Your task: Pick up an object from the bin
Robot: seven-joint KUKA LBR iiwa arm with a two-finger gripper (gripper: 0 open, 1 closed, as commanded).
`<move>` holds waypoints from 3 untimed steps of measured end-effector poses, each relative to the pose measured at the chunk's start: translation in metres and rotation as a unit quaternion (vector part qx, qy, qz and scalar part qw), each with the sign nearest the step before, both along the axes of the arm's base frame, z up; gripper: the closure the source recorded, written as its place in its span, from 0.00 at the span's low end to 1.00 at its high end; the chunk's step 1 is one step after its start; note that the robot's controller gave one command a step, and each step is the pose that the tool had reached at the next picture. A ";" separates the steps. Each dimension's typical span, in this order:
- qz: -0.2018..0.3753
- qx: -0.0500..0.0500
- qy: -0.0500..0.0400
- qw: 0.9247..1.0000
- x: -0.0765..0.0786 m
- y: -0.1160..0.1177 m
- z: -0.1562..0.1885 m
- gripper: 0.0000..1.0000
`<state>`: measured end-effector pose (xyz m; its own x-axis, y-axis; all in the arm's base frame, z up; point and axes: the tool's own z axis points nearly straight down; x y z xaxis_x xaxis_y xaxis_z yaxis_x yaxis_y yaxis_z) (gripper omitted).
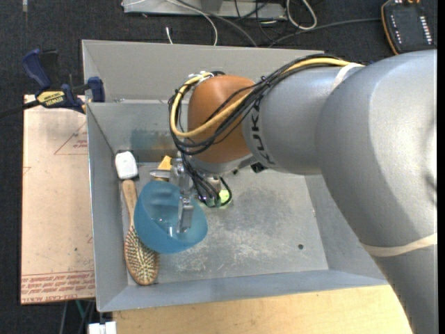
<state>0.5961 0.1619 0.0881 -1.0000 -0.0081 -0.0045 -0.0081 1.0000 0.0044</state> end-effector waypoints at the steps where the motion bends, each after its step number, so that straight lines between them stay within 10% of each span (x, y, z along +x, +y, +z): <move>1: 0.013 0.000 0.001 1.000 -0.002 0.001 0.007 0.00; 2: 0.005 0.005 -0.006 1.000 0.006 0.003 -0.016 0.00; 3: 0.190 0.001 -0.004 0.982 0.008 0.033 -0.017 0.00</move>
Offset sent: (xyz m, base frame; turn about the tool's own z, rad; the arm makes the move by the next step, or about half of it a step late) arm 0.0041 -0.0005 -0.0200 -0.0080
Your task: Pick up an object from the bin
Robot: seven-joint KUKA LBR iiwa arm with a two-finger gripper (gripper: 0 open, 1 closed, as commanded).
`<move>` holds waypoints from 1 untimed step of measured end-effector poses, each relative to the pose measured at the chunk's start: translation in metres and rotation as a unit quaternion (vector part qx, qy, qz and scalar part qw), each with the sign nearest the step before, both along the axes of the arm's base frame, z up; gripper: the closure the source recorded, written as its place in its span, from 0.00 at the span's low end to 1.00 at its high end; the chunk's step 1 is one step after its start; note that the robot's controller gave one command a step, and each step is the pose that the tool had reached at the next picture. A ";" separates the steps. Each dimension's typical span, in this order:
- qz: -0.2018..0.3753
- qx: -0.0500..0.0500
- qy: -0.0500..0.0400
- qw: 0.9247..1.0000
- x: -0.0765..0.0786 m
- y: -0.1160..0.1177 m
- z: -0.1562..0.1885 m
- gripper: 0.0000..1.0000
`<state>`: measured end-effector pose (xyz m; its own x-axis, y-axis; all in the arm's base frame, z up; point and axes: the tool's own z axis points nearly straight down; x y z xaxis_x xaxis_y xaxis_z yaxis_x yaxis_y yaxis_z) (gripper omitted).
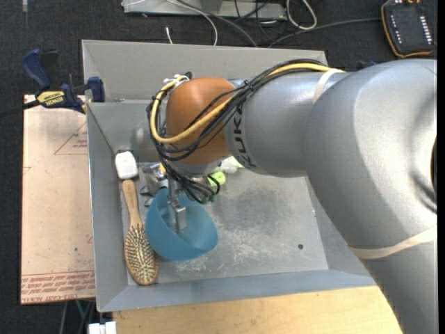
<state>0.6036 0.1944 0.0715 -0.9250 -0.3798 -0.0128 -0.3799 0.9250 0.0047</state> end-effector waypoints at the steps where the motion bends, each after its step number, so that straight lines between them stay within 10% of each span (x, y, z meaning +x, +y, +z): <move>1: -0.174 0.011 -0.006 0.985 0.003 -0.024 0.009 1.00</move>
Offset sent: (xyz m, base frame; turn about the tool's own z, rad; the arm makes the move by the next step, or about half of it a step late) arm 0.0000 0.0000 0.0000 0.0000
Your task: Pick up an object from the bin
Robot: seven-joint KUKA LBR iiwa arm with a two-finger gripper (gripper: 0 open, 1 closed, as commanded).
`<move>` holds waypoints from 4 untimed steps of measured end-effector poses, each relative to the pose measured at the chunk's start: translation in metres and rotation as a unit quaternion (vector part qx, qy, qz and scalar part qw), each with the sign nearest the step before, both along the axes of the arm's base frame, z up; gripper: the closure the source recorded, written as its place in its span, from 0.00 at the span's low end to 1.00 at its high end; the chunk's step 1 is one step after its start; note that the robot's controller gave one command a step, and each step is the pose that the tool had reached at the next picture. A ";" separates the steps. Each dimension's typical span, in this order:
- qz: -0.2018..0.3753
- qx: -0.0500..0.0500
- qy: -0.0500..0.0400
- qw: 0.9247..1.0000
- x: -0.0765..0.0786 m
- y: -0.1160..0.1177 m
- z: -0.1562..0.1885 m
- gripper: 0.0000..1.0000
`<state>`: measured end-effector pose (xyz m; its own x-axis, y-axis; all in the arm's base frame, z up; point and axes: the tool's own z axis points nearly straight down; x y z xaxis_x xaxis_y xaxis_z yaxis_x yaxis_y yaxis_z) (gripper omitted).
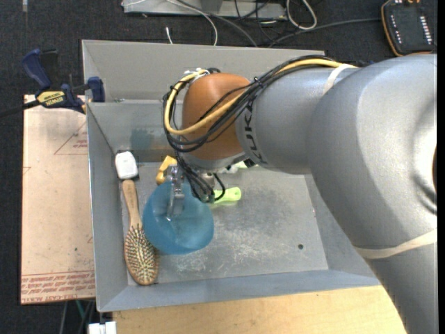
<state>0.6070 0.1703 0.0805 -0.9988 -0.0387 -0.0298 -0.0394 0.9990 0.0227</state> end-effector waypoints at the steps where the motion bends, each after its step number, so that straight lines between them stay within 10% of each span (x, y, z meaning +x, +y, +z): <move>1: 0.000 0.000 0.000 1.000 0.000 0.000 0.000 1.00; 4: 0.000 -0.002 0.005 1.000 -0.003 -0.001 0.062 1.00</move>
Offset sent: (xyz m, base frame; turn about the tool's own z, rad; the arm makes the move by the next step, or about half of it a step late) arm 0.0001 0.0000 0.0302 0.0003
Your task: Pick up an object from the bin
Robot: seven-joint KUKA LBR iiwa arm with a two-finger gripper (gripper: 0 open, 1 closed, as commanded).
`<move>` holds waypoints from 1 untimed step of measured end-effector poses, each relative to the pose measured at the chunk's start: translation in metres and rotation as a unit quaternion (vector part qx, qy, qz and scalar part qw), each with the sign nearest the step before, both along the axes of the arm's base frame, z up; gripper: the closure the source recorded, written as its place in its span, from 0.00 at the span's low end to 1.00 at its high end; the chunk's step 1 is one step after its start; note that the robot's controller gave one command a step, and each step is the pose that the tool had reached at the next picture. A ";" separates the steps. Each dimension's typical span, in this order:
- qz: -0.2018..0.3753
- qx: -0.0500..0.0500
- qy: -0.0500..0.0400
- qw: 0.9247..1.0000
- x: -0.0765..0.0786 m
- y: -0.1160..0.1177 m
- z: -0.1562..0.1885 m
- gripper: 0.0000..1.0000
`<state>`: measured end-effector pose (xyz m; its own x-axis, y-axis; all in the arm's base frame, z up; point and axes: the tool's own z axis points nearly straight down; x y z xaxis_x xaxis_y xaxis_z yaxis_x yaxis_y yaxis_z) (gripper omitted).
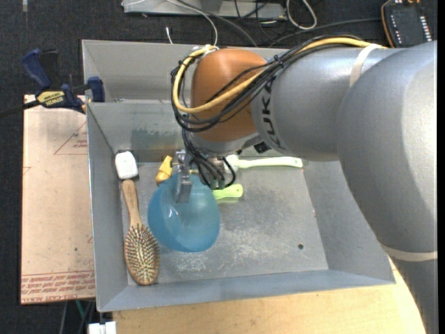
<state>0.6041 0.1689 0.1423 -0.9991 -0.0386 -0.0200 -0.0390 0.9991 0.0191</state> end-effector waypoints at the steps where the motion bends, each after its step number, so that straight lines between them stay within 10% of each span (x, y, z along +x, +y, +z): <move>1: 0.000 0.001 -0.004 1.000 0.002 0.001 0.040 1.00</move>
Offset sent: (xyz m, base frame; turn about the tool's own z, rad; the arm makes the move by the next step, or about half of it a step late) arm 0.0016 0.0003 0.0352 -0.0003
